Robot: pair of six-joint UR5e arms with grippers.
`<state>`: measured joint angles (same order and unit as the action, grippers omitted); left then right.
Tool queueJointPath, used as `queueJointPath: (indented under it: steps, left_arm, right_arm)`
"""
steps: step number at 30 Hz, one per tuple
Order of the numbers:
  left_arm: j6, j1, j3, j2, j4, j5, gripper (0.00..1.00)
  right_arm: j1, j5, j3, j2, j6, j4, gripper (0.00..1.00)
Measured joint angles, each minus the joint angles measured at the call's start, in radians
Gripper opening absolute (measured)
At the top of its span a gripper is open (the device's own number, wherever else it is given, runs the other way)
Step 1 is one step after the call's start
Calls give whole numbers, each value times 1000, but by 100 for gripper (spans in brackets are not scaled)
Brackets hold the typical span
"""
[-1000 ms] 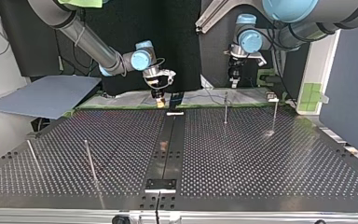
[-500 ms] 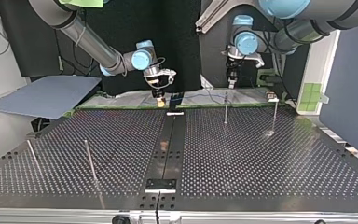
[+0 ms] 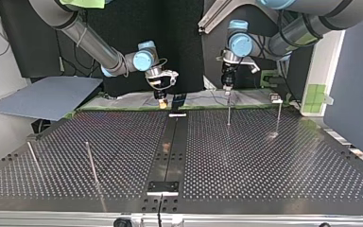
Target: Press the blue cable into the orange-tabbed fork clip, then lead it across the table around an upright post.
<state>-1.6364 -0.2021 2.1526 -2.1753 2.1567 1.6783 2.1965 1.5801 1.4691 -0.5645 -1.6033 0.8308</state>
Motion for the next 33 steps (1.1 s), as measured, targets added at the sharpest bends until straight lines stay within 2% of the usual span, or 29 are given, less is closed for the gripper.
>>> queueJointPath:
  steps: [7, 13, 17, 23, 33]
  left_arm:
    - [-28, -27, -26, -6, -2, 22, 100]
    - [-50, -58, -80, -48, 2, 30, 100]
    - [-53, -71, -116, -87, 5, 54, 100]
    - [-53, -77, -153, -109, 26, 83, 100]
    - [-53, -79, -189, -113, 44, 92, 100]
  right_arm:
    - [-1, -2, 0, 1, 0, 0, 0]
    - [-1, -4, 0, 2, 0, -2, 0]
    - [-1, -5, 0, 3, 0, -7, 0]
    - [-1, -5, 0, 3, 0, -8, 0]
    - [-2, -4, 0, 4, 0, -5, 0]
